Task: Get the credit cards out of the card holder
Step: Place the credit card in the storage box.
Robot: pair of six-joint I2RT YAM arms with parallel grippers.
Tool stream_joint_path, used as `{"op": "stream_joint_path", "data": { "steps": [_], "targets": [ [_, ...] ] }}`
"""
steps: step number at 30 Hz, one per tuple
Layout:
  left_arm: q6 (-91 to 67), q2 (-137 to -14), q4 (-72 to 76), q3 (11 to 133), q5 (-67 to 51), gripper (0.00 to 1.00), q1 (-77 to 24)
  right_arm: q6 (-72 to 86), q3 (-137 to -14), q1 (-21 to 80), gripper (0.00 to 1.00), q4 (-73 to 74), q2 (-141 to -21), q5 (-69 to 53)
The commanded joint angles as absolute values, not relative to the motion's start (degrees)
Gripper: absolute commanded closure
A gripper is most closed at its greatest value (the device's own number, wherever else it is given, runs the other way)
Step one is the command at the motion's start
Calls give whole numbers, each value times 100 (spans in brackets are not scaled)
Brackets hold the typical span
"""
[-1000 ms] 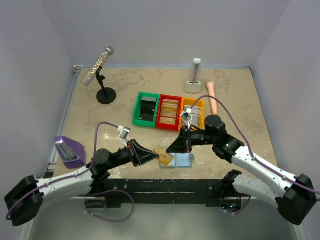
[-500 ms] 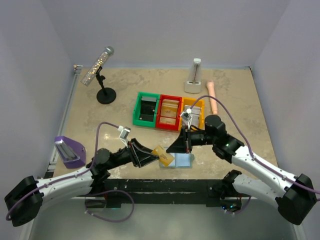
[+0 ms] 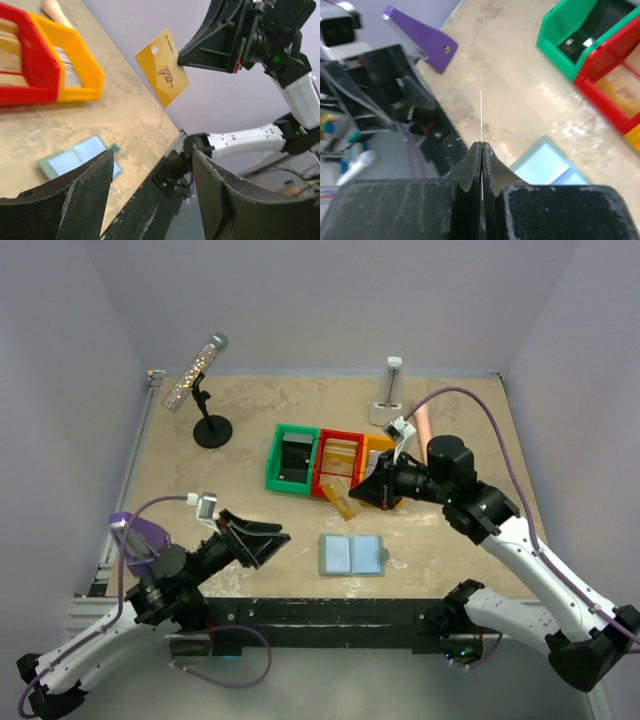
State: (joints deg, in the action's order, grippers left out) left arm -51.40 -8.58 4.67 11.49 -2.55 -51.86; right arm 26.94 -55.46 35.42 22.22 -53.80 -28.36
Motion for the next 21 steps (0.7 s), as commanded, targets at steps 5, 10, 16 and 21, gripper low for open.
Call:
{"op": "stream_joint_path", "data": {
  "steps": [5,10,16,21],
  "targets": [
    [-4553,-579,-1529,1863,712,33,-5159,-356,-6257,3446,100,2398,-6528,-2117],
    [-4623,-896,-1310,1793,475,34,-5159,-1729,-6837,3147,100,2715,-7513,-2389],
    [-4649,-1177,-1073,1609,290,34,-5159,-2987,-7961,2953,100,3479,-8611,-2706],
    [-4693,-1318,-791,1433,132,34,-5159,-3401,-8691,2839,100,4025,-9359,-3111]
  ]
}}
